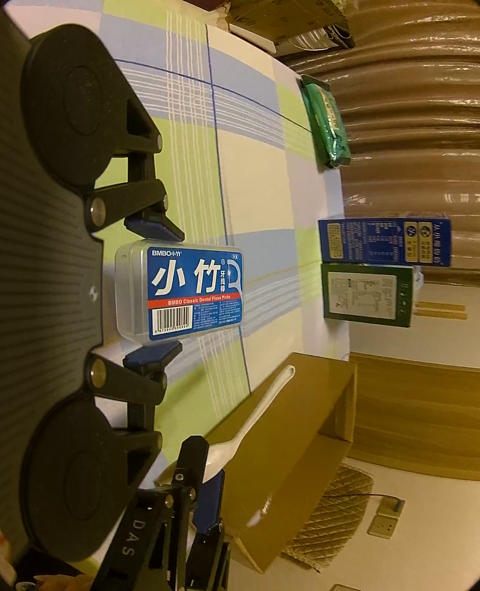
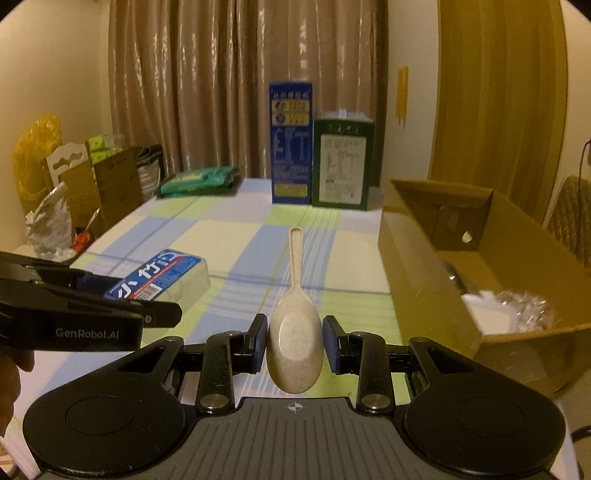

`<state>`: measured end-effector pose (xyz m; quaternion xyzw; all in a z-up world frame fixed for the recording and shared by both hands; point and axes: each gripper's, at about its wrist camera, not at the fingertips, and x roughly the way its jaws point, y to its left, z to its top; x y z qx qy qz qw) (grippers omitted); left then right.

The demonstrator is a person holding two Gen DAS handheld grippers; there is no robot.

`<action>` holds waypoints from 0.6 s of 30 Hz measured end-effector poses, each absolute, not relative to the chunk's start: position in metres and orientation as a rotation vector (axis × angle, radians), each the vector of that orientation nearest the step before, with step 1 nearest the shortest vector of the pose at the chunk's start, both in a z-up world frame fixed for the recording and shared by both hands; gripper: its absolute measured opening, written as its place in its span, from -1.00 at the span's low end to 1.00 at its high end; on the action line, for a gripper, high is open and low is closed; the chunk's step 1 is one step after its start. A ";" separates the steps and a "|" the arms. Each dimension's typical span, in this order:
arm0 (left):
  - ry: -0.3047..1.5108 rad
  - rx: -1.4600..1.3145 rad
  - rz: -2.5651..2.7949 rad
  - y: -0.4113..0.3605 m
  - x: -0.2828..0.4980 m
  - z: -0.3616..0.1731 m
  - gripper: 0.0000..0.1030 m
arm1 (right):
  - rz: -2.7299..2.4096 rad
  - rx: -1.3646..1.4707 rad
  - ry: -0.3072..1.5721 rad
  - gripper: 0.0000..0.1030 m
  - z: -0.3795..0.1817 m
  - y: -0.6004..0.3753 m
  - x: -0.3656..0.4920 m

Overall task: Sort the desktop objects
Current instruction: 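Carry the toothpick box and spoon over the cardboard box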

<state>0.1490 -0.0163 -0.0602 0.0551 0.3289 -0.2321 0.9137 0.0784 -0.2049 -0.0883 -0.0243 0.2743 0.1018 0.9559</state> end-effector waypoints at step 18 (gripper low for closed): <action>0.587 0.101 -0.584 -0.082 0.119 0.012 0.00 | 0.060 0.055 0.458 -0.43 -0.012 -0.295 0.067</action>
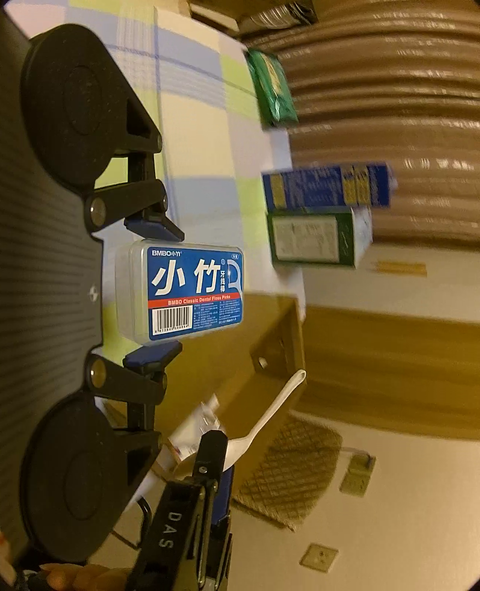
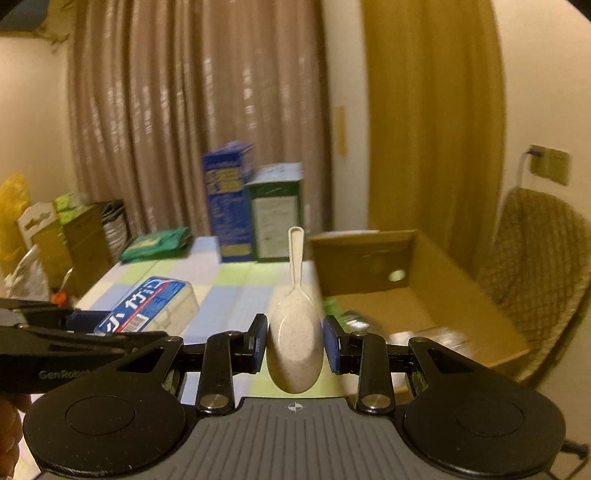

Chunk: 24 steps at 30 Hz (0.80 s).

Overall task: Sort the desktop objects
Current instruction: 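Carry the toothpick box and spoon over the cardboard box, then lower the toothpick box and spoon into the cardboard box, opening both tools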

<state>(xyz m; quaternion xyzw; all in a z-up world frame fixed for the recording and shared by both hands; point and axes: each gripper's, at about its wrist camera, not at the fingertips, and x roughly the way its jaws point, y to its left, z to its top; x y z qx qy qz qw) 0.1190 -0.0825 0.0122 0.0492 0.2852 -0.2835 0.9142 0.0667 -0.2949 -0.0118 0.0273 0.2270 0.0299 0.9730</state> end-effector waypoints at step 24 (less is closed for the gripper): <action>0.603 0.090 -0.732 -0.249 0.174 0.005 0.14 | -0.021 0.148 0.534 -0.43 -0.028 -0.429 0.126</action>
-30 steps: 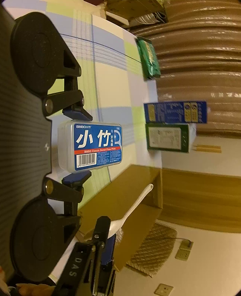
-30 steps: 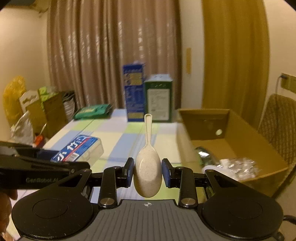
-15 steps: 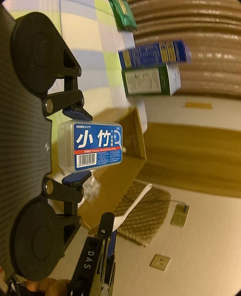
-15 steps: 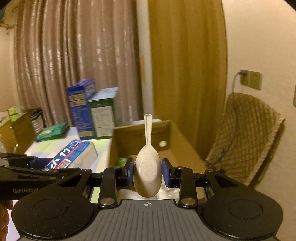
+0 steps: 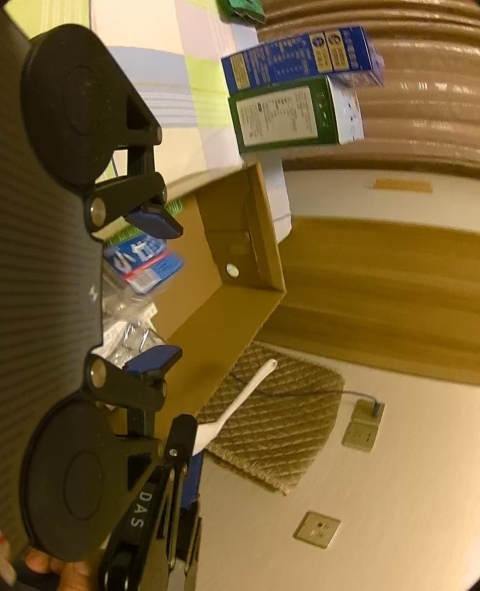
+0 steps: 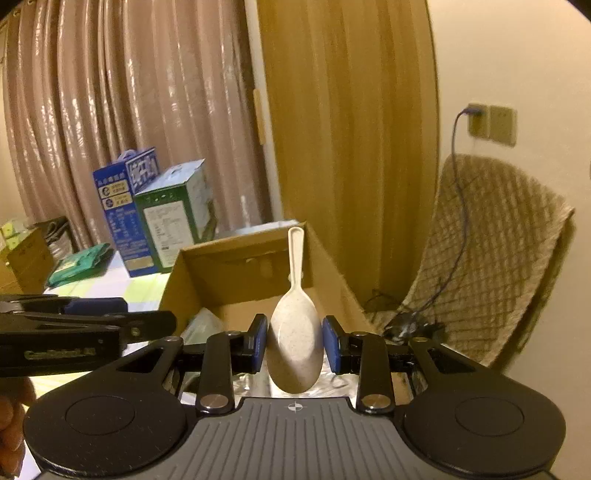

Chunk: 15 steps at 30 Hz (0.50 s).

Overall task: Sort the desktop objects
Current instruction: 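Lower the toothpick box and spoon into the cardboard box, opening both tools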

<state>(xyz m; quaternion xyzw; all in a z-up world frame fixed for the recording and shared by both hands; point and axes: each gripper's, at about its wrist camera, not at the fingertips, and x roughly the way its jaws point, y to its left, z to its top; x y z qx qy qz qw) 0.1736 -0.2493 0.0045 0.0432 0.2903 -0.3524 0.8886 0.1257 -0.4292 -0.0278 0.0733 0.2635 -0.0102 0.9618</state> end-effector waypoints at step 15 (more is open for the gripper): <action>0.623 0.045 -0.641 -0.207 0.149 0.006 0.71 | 0.000 0.306 0.492 0.16 -0.007 -0.451 0.107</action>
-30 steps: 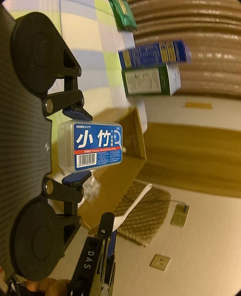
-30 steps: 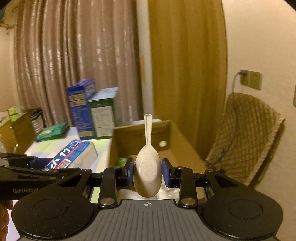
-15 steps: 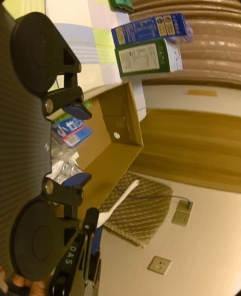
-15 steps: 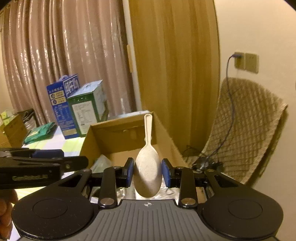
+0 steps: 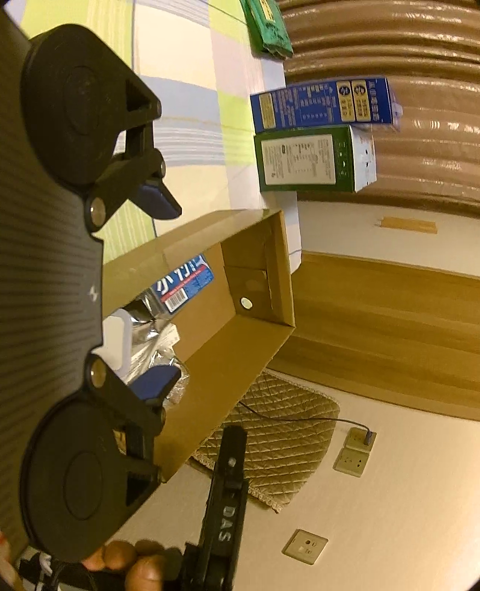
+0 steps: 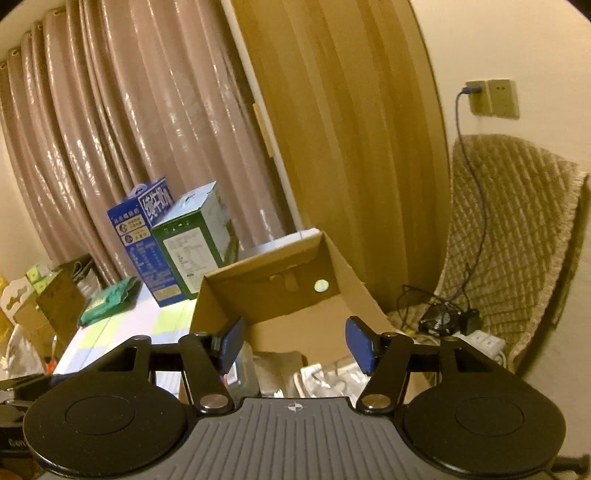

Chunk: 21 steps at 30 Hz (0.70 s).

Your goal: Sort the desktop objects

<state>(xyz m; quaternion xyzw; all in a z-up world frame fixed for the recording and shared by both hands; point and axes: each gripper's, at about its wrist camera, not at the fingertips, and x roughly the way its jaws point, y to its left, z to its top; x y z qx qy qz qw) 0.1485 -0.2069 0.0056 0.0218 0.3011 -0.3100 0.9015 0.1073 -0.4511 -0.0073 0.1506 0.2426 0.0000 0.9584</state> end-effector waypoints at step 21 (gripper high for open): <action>0.697 -0.001 -0.564 -0.173 0.049 0.042 0.98 | -0.083 0.281 0.572 0.96 0.023 -0.427 -0.022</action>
